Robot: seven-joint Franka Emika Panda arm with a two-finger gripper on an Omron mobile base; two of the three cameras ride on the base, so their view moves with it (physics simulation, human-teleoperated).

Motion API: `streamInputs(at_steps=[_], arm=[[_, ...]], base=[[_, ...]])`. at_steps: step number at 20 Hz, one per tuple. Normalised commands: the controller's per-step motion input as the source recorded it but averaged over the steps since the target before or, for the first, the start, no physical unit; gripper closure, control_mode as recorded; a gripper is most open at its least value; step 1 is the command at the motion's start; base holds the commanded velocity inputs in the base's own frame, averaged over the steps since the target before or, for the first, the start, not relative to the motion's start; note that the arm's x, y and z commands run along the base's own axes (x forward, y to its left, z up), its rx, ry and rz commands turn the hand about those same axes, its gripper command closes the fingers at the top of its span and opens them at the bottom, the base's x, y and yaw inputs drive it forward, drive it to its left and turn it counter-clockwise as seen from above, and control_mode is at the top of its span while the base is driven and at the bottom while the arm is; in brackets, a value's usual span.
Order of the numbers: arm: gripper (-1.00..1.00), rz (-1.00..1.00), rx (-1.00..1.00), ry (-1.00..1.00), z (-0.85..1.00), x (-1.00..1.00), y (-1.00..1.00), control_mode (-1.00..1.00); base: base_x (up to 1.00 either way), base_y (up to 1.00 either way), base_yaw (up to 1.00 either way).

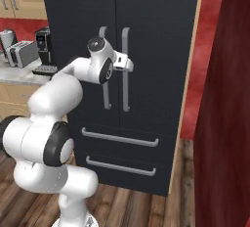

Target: Move the hot dog bun to the plate on the dining table and place the condiment next to that plate. Then navigate to the fridge and take the sausage and place it on the plate as well.

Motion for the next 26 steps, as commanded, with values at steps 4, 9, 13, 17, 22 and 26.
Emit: streamInputs(at_steps=[4, 9, 13, 17, 22, 26], arm=[[-1.00, 0.00, 0.00, 0.00, -0.15, 0.65, 0.00, -1.00], [-1.00, 0.00, 0.00, 0.00, -0.22, 0.65, 0.00, -1.00], [-1.00, 0.00, 0.00, 0.00, -0.24, 0.62, -0.01, -1.00], [-1.00, 0.00, 0.01, 0.00, -0.17, 0.58, -0.13, -1.00], [-1.00, 0.00, 0.02, 0.00, -0.12, 0.59, -0.17, -1.00], [-1.00, 0.02, 0.02, 0.00, -0.16, 0.60, -0.18, -1.00]], base=[[0.00, 0.00, 0.00], [0.00, 0.00, 0.00], [0.00, 0.00, 0.00], [0.00, 0.00, 0.00], [0.00, 0.00, 0.00], [0.00, 0.00, 0.00]])
